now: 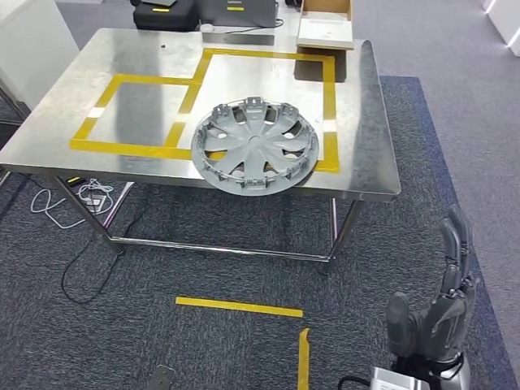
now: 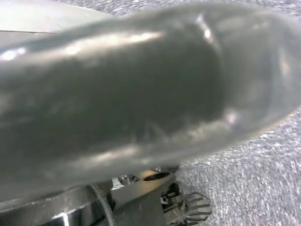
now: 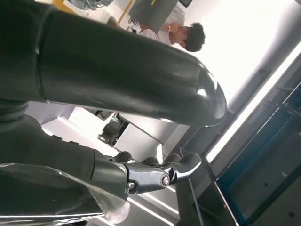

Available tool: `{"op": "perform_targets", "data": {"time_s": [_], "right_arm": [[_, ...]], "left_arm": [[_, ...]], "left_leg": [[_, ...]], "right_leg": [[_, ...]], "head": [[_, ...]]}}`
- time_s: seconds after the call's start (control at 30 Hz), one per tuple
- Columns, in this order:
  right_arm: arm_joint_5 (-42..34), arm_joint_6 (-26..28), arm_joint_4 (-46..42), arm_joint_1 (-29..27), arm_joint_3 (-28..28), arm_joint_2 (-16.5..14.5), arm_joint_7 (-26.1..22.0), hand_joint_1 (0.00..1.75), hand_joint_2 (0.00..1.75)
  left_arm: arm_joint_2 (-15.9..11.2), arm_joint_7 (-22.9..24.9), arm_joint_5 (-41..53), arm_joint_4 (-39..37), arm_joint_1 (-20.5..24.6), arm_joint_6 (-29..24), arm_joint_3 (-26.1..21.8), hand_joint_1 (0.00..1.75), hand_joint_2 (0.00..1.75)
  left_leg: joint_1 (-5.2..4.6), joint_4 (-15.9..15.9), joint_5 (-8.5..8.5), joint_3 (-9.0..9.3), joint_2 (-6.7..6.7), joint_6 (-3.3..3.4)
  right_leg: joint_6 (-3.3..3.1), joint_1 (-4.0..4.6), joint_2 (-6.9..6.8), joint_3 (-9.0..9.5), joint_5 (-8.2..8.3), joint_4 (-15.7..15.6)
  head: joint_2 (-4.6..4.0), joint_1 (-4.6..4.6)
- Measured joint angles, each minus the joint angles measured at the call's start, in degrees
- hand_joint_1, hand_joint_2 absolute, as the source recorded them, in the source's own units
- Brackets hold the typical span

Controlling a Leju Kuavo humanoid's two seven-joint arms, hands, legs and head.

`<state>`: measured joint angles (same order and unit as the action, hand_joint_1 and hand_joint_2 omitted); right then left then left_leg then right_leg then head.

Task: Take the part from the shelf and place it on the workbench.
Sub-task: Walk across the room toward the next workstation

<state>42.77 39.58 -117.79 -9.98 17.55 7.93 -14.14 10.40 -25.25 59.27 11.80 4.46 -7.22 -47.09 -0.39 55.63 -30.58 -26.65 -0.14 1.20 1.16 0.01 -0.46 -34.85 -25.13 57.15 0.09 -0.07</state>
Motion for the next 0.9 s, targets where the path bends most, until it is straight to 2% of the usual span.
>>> {"op": "perform_targets", "data": {"time_s": [0.03,0.07,0.1,0.17,0.2,0.23,0.27,0.3,0.37,0.4,0.43,0.5,0.57,0.6,0.67,0.7,0.73,0.77,0.8,0.83,0.9], "right_arm": [[0.04,0.01,0.00,-0.22,-0.09,0.00,0.09,0.00,0.00],[0.07,0.02,0.00,-0.42,-0.18,0.00,0.16,0.00,0.00],[0.04,0.02,0.00,-0.60,-0.26,0.00,0.27,0.00,0.00],[-0.28,-0.01,0.00,-0.97,-0.32,0.00,0.47,0.00,0.00],[-0.64,-0.08,0.01,-1.17,-0.32,0.00,0.54,0.00,0.00],[-1.13,-0.20,0.01,-1.34,-0.32,0.00,0.57,0.00,0.00],[-1.67,-0.35,0.01,-1.42,-0.33,0.00,0.57,0.00,0.00],[-2.27,-0.53,0.01,-1.44,-0.33,0.00,0.53,0.00,0.00],[-3.52,-0.77,-0.02,-1.31,-0.34,0.00,0.32,0.00,0.00],[-4.10,-0.82,-0.06,-1.26,-0.34,0.00,0.14,0.00,0.00],[-4.56,-0.81,-0.10,-1.21,-0.34,0.00,-0.08,0.00,0.00],[-5.08,-0.73,-0.18,-1.34,-0.36,0.00,-0.43,0.00,0.00],[-5.39,-0.66,-0.20,-1.44,-0.42,0.00,-0.66,0.00,0.00],[-5.49,-0.63,-0.21,-1.48,-0.44,0.00,-0.80,0.00,0.00],[-5.60,-0.62,-0.22,-1.57,-0.48,0.00,-1.08,0.00,0.00],[-5.65,-0.61,-0.22,-1.67,-0.51,0.00,-1.21,0.00,0.00],[-5.69,-0.61,-0.22,-1.79,-0.55,-0.01,-1.31,0.00,0.00],[-5.73,-0.61,-0.23,-1.91,-0.60,-0.01,-1.39,0.00,0.00],[-5.75,-0.61,-0.25,-1.99,-0.66,-0.01,-1.48,0.00,0.00],[-5.76,-0.60,-0.28,-2.03,-0.72,-0.01,-1.55,0.00,0.00],[-5.74,-0.58,-0.32,-2.00,-0.81,-0.02,-1.65,0.00,0.00]], "left_arm": [[0.02,-0.09,0.03,0.00,-0.06,-0.04,-0.03,0.00,0.00],[0.05,-0.19,0.07,0.00,-0.12,-0.08,-0.06,0.00,0.00],[0.08,-0.23,0.08,0.00,-0.16,-0.11,-0.08,0.00,0.00],[0.07,-0.25,0.09,0.00,-0.19,-0.15,-0.15,0.00,0.00],[0.07,-0.25,0.10,0.00,-0.23,-0.15,-0.19,0.00,0.00],[0.07,-0.26,0.10,0.00,-0.26,-0.15,-0.23,0.00,0.00],[0.07,-0.26,0.11,0.00,-0.29,-0.15,-0.28,0.00,0.00],[0.08,-0.26,0.11,0.00,-0.31,-0.15,-0.31,0.00,0.00],[0.11,-0.25,0.14,0.00,-0.34,-0.21,-0.36,0.00,0.00],[0.13,-0.23,0.15,0.00,-0.38,-0.27,-0.38,0.00,0.00],[0.15,-0.22,0.17,0.00,-0.43,-0.32,-0.39,0.00,0.00],[0.16,-0.19,0.19,0.00,-0.48,-0.39,-0.41,0.00,0.00],[0.16,-0.16,0.23,0.00,-0.48,-0.46,-0.41,0.00,0.00],[0.16,-0.11,0.28,0.00,-0.47,-0.51,-0.41,0.00,0.00],[0.15,-0.04,0.36,0.00,-0.48,-0.63,-0.42,0.00,0.00],[0.15,-0.01,0.37,0.00,-0.50,-0.68,-0.42,0.00,0.00],[0.14,0.01,0.41,0.00,-0.52,-0.72,-0.43,0.00,0.00],[0.12,0.02,0.46,0.00,-0.54,-0.74,-0.43,0.00,0.00],[0.10,0.04,0.51,0.00,-0.54,-0.77,-0.43,0.00,0.00],[0.07,0.05,0.57,0.00,-0.54,-0.78,-0.43,0.00,0.00],[0.00,0.05,0.66,0.00,-0.55,-0.78,-0.43,0.00,0.00]], "left_leg": [[0.06,-0.29,0.37,-0.30,0.08,0.44],[0.17,-0.52,0.82,-0.66,0.17,0.89],[0.21,-0.61,1.28,-1.06,0.25,1.26],[0.07,-0.53,2.05,-2.02,0.32,1.56],[0.01,-0.49,2.38,-2.45,0.36,1.57],[-0.02,-0.43,2.66,-2.85,0.39,1.54],[-0.03,-0.35,2.87,-3.17,0.43,1.47],[-0.02,-0.20,3.01,-3.41,0.52,1.40],[-0.22,0.29,3.07,-3.79,0.77,1.18],[-0.36,0.61,3.08,-3.94,0.94,1.03],[-0.49,0.89,3.13,-4.14,1.15,0.84],[-0.53,1.34,3.23,-4.53,1.64,0.34],[-0.42,2.78,1.87,-5.29,1.50,-0.38],[-0.30,5.00,0.18,-6.17,1.23,-0.75],[-0.02,12.24,-3.89,-8.97,0.87,-1.19],[0.06,15.66,-5.17,-10.26,0.86,-1.24],[0.08,17.44,-5.30,-10.80,0.84,-1.19],[0.09,17.03,-4.28,-10.32,0.77,-1.05],[0.09,14.44,-2.43,-8.82,0.52,-0.81],[0.08,10.50,-0.51,-6.71,-0.29,-0.48],[0.12,3.95,1.49,-3.24,-2.27,0.09]], "right_leg": [[0.30,-0.07,0.09,-0.53,-0.67,0.50],[0.59,-0.11,0.19,-1.29,-2.19,1.96],[0.81,-0.18,0.28,-2.33,-4.43,4.54],[1.22,-0.26,0.32,-4.62,-8.85,11.92],[1.36,-0.28,0.32,-5.28,-9.67,14.79],[1.45,-0.29,0.32,-5.03,-9.36,15.84],[1.48,-0.30,0.30,-3.65,-8.11,14.60],[1.46,-0.31,0.15,-1.22,-6.47,11.29],[1.26,-0.15,-0.86,4.20,-4.69,3.25],[1.08,-0.09,-1.30,5.84,-4.53,0.68],[0.84,0.00,-1.46,6.53,-4.80,-0.51],[0.21,-0.11,-0.83,6.31,-4.78,-0.83],[-0.53,-0.35,-0.18,5.96,-4.44,-1.05],[-0.90,-0.46,0.06,5.81,-4.19,-1.16],[-1.29,-0.41,0.58,5.34,-3.88,-1.07],[-1.40,-0.36,0.86,5.08,-3.73,-0.98],[-1.44,-0.31,1.21,4.81,-3.60,-0.86],[-1.43,-0.27,1.63,4.56,-3.48,-0.73],[-1.41,-0.21,2.07,4.39,-3.39,-0.59],[-1.36,-0.20,2.53,4.24,-3.29,-0.49],[-1.03,-0.15,3.44,3.86,-3.00,-0.32]], "head": [[0.00,0.05],[0.00,0.13],[0.00,0.20],[0.00,0.31],[0.00,0.29],[0.00,0.29],[0.00,0.30],[0.00,0.29],[0.00,0.32],[0.00,0.30],[0.00,0.30],[0.00,0.27],[0.00,0.15],[0.00,0.09],[0.00,-0.01],[0.00,0.01],[0.00,0.00],[0.00,0.00],[0.00,0.00],[0.00,0.00],[0.00,0.02]]}}
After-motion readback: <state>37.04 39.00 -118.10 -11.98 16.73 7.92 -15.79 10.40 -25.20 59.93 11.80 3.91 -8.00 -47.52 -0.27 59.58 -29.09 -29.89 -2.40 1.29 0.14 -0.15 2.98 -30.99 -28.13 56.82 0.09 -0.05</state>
